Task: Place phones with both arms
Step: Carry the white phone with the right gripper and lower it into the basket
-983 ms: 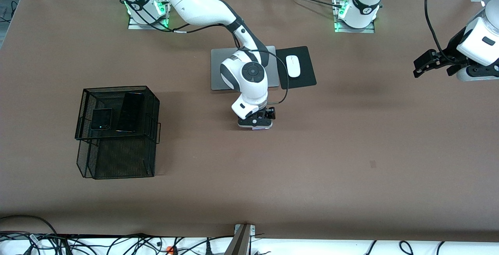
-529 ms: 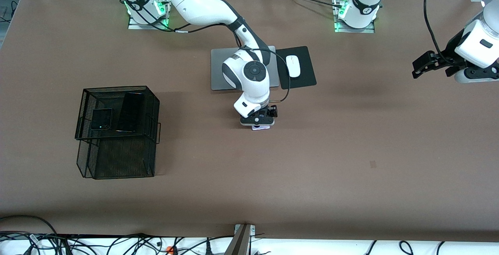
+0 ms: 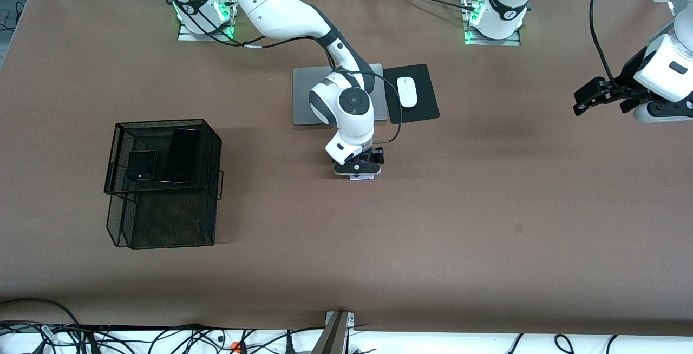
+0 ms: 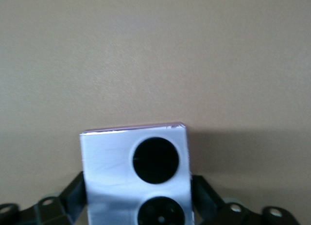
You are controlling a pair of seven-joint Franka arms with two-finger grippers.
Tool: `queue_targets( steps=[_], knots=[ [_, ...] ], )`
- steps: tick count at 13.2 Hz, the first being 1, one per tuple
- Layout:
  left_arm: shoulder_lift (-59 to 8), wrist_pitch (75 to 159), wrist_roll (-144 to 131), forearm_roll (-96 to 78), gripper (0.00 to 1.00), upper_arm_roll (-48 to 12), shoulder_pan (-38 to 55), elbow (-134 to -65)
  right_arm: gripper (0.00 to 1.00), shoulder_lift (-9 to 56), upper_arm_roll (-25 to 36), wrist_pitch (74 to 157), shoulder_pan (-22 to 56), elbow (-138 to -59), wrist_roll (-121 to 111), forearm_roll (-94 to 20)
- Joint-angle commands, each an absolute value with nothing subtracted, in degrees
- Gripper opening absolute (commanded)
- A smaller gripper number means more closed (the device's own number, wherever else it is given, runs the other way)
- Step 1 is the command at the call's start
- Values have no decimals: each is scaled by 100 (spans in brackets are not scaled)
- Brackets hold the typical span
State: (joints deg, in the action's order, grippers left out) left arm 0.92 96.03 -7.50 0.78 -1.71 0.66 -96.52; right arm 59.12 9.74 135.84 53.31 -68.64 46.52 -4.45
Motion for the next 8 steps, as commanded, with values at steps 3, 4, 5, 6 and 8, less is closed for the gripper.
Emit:
queue_targets(
  steps=[3, 4, 5, 6, 8],
  knots=[
    [9, 9475, -712, 44, 100, -167, 105, -9448, 0, 5977, 940, 13544, 5309, -6689, 4755, -193],
    [9, 9475, -677, 53, 100, -176, 105, -9440, 0, 5924, 958, 13396, 5309, -6671, 4790, -211],
    [9, 9475, -685, 53, 100, -176, 114, -9439, 0, 5906, 975, 13168, 5309, -6645, 4799, -211],
    [9, 9475, -677, 53, 100, -176, 114, -9439, 0, 5811, 976, 13001, 5300, -6584, 4799, -202],
    [9, 9466, -685, 44, 100, -176, 105, -9448, 0, 5731, 1002, 12510, 5282, -6347, 4790, -211]
  ],
)
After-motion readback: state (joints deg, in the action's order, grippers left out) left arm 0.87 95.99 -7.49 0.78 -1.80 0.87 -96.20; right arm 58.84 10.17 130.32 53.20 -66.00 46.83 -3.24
